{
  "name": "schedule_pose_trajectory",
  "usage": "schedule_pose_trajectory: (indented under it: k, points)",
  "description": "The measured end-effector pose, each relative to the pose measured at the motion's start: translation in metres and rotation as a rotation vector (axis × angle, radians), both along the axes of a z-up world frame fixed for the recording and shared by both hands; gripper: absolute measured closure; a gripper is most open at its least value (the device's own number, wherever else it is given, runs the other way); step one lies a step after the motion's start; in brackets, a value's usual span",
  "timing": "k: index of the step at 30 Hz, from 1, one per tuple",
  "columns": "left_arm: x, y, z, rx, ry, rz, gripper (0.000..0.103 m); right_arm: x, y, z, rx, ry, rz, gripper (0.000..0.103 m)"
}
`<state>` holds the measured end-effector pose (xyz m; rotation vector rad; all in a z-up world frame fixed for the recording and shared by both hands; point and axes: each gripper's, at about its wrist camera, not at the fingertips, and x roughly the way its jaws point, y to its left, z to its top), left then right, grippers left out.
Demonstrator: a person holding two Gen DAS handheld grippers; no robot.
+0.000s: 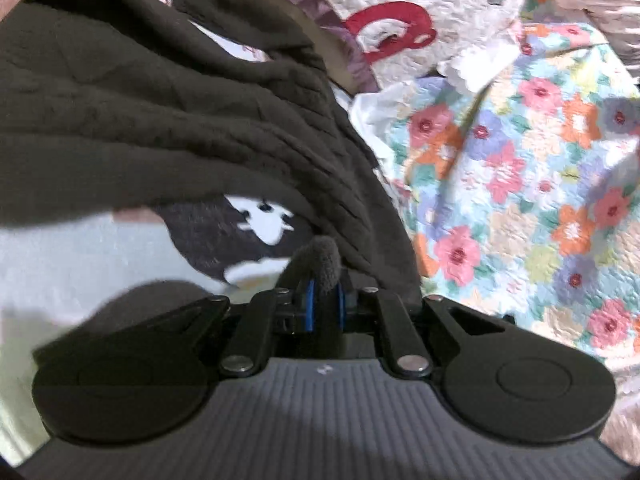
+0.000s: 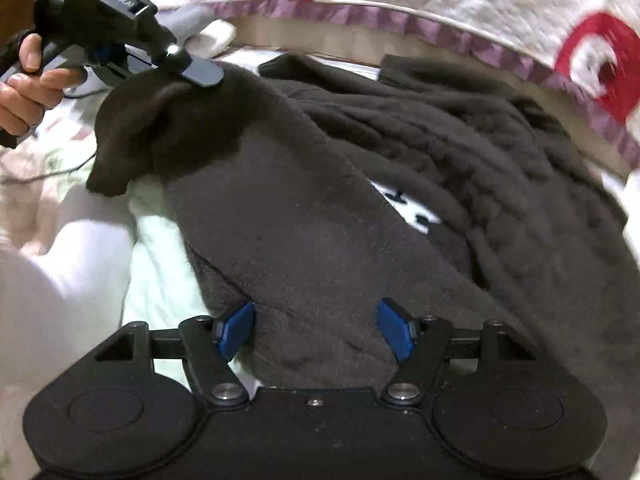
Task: Fold clothes
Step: 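Grasp the sweater hem with the left gripper while the right gripper grasps the sleeve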
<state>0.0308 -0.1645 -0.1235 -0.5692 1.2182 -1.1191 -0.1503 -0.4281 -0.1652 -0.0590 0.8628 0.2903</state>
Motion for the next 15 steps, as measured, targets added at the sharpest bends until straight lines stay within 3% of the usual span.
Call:
schedule_pose_trajectory:
  k: [1, 2, 4, 7, 12, 15]
  points:
    - [-0.002, 0.001, 0.005, -0.011, 0.006, -0.006, 0.094, 0.000, -0.003, -0.001, 0.024, -0.008, -0.019, 0.064]
    - [-0.003, 0.003, 0.010, -0.022, 0.013, -0.012, 0.094, 0.000, -0.006, 0.001, 0.042, -0.018, -0.038, 0.079]
    - [-0.007, 0.006, 0.020, -0.045, 0.025, -0.023, 0.094, -0.003, -0.014, 0.014, 0.069, -0.038, -0.094, 0.093]
    - [-0.012, 0.010, 0.034, -0.078, 0.044, -0.040, 0.094, -0.015, -0.025, 0.043, 0.104, -0.082, -0.165, 0.093]
    - [-0.021, 0.017, 0.059, -0.134, 0.076, -0.069, 0.094, -0.052, -0.061, 0.096, 0.316, -0.144, -0.239, 0.093]
    - [-0.038, 0.026, 0.072, -0.138, 0.084, -0.097, 0.094, -0.077, -0.065, 0.113, 0.299, -0.114, -0.200, 0.093]
